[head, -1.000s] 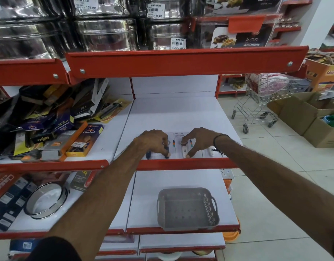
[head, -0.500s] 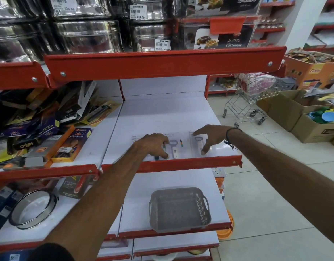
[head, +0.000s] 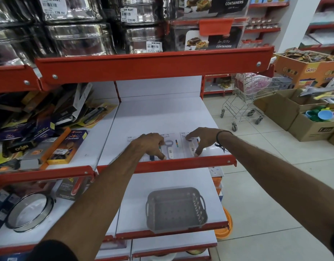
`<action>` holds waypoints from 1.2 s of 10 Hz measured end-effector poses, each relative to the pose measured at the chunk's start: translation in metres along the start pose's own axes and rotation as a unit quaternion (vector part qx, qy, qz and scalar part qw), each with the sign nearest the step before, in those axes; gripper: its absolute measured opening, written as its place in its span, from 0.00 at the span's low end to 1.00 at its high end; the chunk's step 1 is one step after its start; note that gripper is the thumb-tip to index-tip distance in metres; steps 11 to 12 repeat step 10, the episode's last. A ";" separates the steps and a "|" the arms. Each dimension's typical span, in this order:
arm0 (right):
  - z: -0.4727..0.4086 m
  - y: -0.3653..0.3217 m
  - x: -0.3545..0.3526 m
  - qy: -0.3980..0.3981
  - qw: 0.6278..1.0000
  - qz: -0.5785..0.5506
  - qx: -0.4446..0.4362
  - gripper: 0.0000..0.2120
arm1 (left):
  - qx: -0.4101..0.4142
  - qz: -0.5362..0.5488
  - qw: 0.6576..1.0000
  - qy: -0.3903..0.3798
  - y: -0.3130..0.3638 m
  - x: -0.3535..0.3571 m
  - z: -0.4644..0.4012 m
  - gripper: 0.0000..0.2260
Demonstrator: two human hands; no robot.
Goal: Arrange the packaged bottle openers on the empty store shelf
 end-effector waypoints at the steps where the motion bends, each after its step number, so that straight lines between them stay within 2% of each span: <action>1: -0.002 -0.004 0.000 -0.002 1.000 0.002 -0.006 0.39 | -0.002 0.010 1.000 0.004 -0.001 0.001 -0.003 0.31; 6: -0.007 -0.016 -0.002 -0.020 0.999 0.041 -0.019 0.40 | -0.012 -0.010 1.000 -0.013 0.000 0.002 -0.008 0.33; 9: -0.005 -0.020 -0.002 -0.017 0.999 0.039 -0.016 0.40 | -0.016 0.010 1.000 -0.005 0.000 0.006 -0.005 0.31; 10: -0.001 -0.024 -0.004 0.005 0.999 0.029 -0.017 0.39 | -0.012 0.020 0.999 0.022 0.001 0.004 0.001 0.33; 12: -0.001 -0.024 -0.004 0.005 0.999 0.029 -0.017 0.39 | -0.012 0.020 0.999 0.022 0.001 0.004 0.001 0.33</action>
Point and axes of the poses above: each hand's wrist, its own z-axis away from the middle knuckle, its own x-axis out of the palm, y = z × x, the point moved 3 cm from there along -z, towards the middle knuckle, and after that the axes turned 5 degrees about -y, right-handed, at the moved point
